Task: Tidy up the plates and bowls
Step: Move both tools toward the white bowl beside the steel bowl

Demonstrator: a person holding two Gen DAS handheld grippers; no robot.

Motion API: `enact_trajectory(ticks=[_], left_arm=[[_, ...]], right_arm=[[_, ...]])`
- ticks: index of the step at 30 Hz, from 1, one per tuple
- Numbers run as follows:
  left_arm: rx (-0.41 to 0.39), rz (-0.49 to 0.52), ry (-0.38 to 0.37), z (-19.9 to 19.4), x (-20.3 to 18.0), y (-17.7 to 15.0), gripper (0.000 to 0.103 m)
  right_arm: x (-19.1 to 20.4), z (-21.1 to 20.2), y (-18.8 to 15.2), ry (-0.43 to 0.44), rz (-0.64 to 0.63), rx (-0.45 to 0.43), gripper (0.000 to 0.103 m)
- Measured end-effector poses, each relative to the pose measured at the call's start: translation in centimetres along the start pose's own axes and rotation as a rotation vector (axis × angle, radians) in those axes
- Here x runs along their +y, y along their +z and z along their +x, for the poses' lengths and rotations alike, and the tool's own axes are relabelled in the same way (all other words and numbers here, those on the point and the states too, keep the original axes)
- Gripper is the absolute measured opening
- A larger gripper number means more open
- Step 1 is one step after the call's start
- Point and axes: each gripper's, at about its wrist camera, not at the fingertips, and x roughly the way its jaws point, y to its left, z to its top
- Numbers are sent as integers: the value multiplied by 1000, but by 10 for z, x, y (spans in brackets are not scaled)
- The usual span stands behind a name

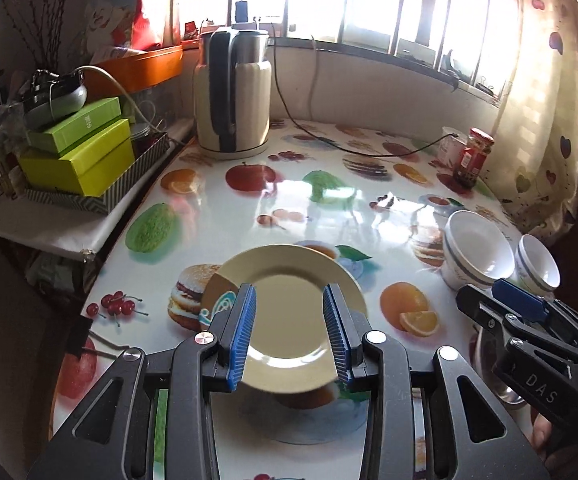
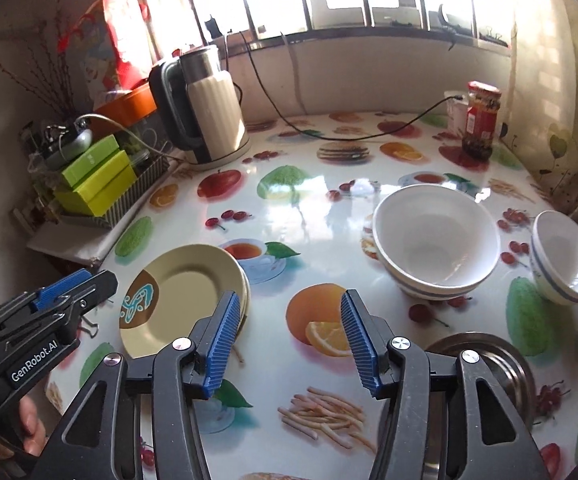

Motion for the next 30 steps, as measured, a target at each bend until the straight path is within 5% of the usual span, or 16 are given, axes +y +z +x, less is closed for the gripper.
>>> enact_trajectory(ticks=[12, 30], left_arm=[[-34, 124, -71, -18, -74, -4, 36], [-50, 206, -162, -8, -140, 18, 36]], right_arm=[[-44, -70, -8, -110, 0, -104, 60], [-124, -90, -3, -207, 91, -132, 60]])
